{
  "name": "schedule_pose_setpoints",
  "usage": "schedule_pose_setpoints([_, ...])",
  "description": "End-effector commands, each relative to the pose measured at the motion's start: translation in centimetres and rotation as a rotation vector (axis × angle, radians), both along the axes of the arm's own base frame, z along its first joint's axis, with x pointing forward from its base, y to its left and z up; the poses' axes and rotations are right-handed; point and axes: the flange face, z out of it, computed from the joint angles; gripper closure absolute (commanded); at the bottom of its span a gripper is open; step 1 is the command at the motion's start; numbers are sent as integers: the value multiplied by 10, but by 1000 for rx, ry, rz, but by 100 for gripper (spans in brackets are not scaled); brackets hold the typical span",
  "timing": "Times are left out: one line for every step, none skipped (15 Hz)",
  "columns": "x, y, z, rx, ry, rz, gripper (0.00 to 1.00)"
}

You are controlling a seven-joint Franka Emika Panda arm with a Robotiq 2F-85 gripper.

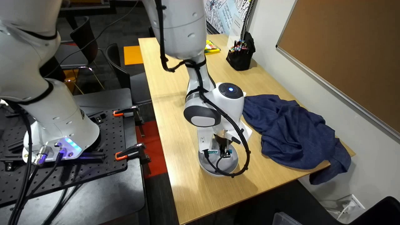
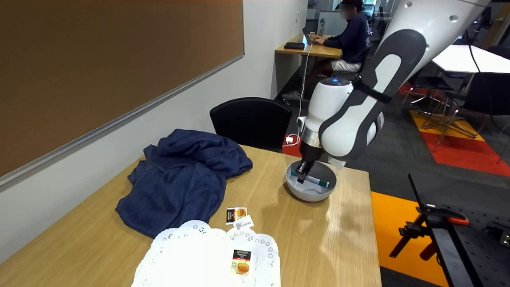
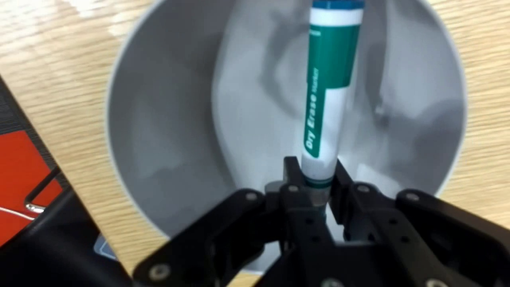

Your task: Put the marker on the table

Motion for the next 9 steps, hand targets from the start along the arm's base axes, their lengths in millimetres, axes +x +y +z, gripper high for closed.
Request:
schedule_pose_setpoints([-17, 15, 52, -63, -33, -20, 95])
schedule_pose_setpoints([-18, 19, 63, -75, -43, -13, 95])
schedule_pose_setpoints([-17, 22, 74, -87, -54, -3, 95])
schedule_pose_setpoints([-16, 26, 83, -97, -67, 11, 95])
schedule_pose_setpoints([-12, 29, 93, -101, -83, 23, 95])
schedule_pose_setpoints([-7, 33, 102, -104, -96, 35, 95])
schedule_pose_setpoints([-1, 38, 110, -100, -111, 44, 95])
schedule_pose_setpoints([5, 42, 116, -90, -120, 41, 95])
schedule_pose_setpoints([13, 44, 121, -84, -139, 32, 95])
